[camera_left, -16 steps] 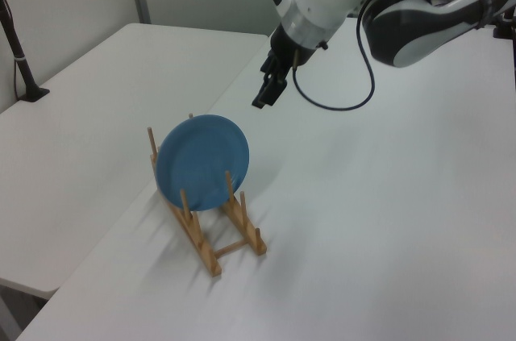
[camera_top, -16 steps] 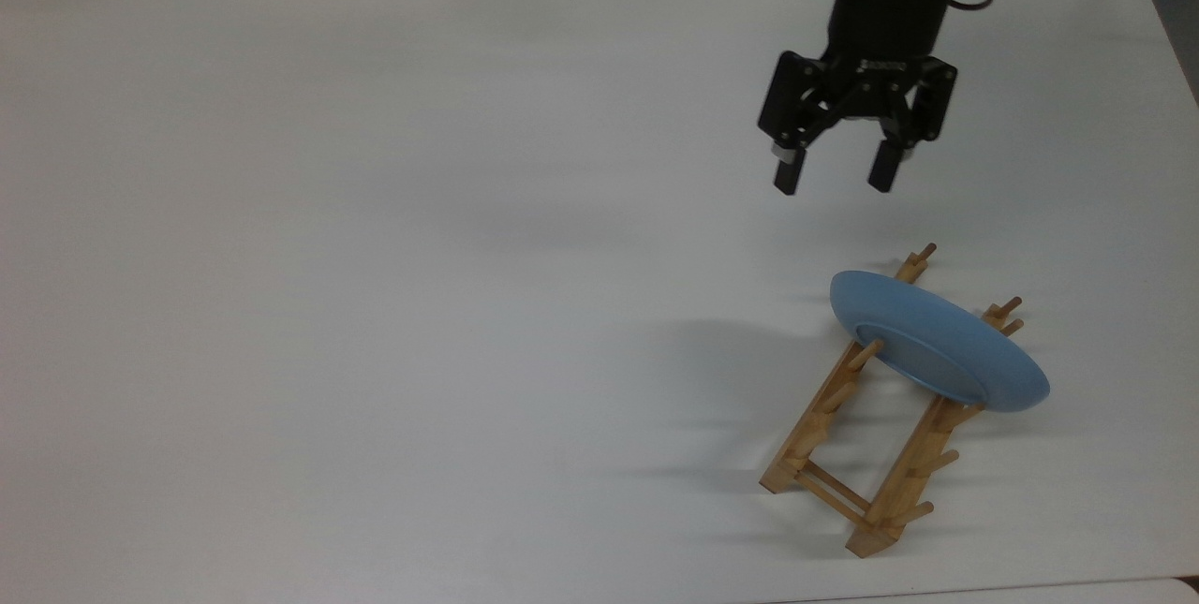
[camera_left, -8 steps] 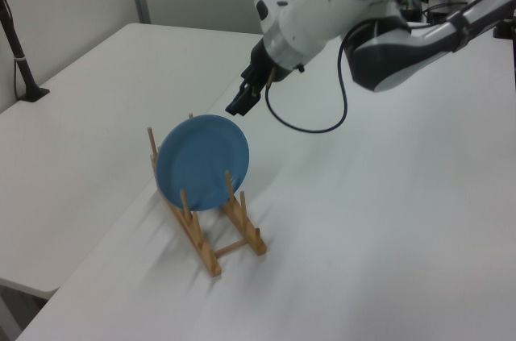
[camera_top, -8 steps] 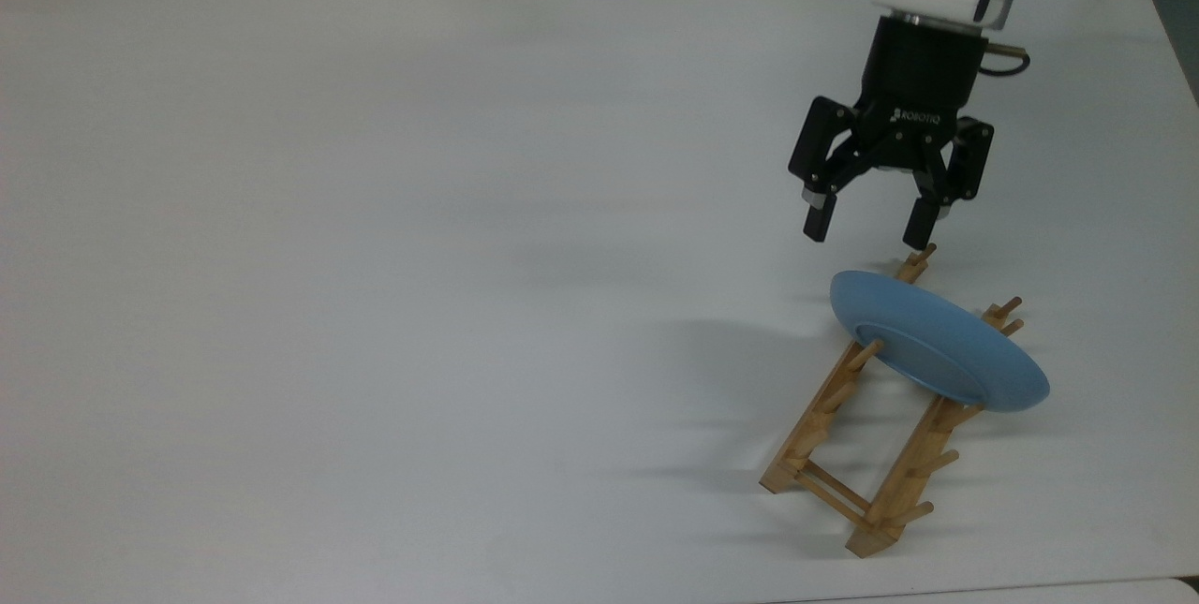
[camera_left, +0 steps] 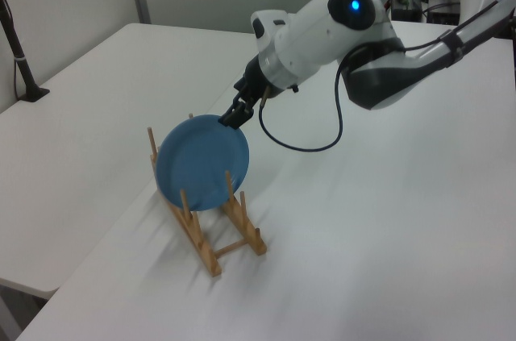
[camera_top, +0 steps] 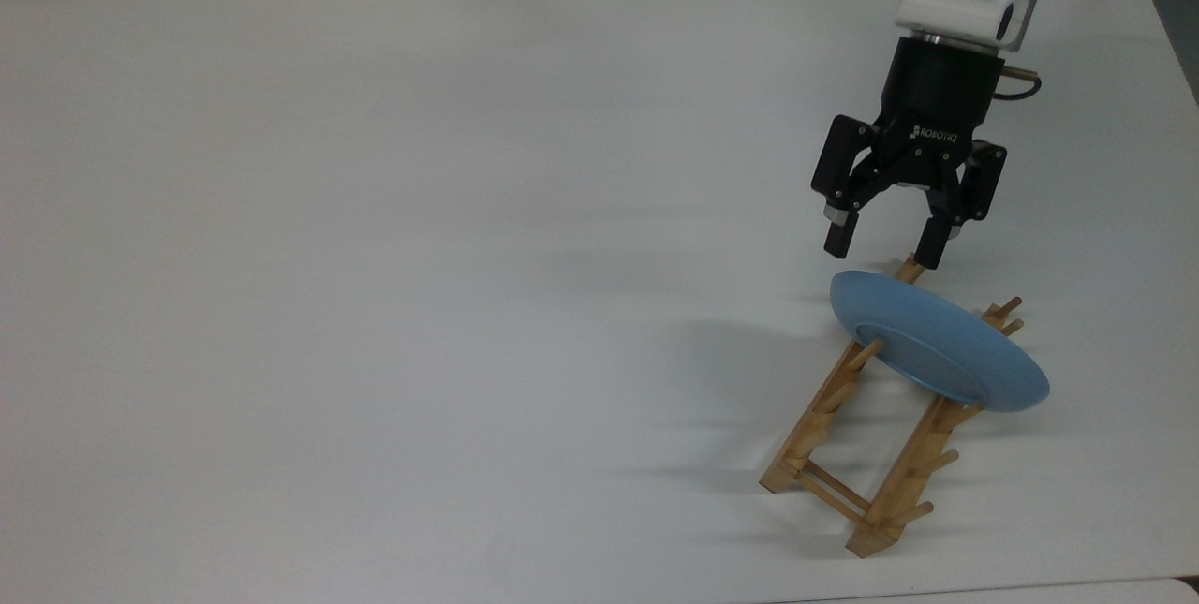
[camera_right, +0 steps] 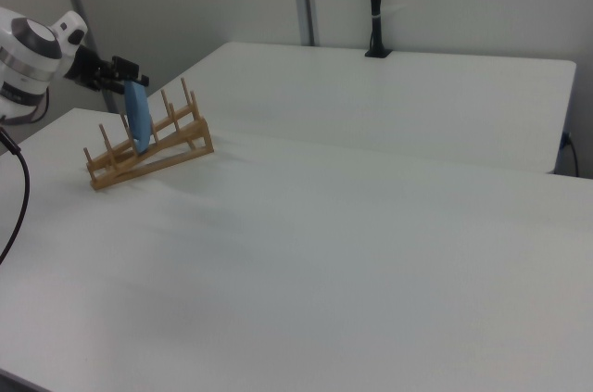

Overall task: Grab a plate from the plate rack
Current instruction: 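Lower the gripper onto the plate rim and close it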

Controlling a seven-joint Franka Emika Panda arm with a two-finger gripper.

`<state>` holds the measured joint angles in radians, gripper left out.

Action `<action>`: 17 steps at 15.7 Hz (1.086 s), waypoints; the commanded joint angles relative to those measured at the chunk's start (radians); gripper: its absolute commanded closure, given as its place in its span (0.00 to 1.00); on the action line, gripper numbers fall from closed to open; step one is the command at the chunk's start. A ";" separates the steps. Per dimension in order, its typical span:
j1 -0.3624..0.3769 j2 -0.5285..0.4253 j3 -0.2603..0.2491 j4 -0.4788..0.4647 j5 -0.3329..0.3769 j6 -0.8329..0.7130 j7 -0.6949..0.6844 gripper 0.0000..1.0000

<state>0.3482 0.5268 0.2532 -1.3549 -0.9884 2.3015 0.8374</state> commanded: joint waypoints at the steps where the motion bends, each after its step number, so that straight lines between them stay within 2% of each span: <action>1: 0.023 0.044 -0.017 0.023 -0.055 0.012 0.043 0.10; 3: 0.026 0.048 -0.017 0.022 -0.073 0.018 0.058 0.11; 5: 0.026 0.056 -0.017 0.023 -0.088 0.029 0.069 0.18; 8: 0.026 0.059 -0.017 0.023 -0.095 0.030 0.086 0.36; 9: 0.026 0.059 -0.017 0.023 -0.095 0.032 0.092 0.40; 10: 0.028 0.058 -0.017 0.023 -0.095 0.032 0.095 0.48; 16: 0.029 0.058 -0.017 0.023 -0.095 0.032 0.097 0.68; 17: 0.031 0.058 -0.017 0.023 -0.095 0.030 0.097 0.68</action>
<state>0.3609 0.5726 0.2531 -1.3492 -1.0601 2.3046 0.9087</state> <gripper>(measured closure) 0.634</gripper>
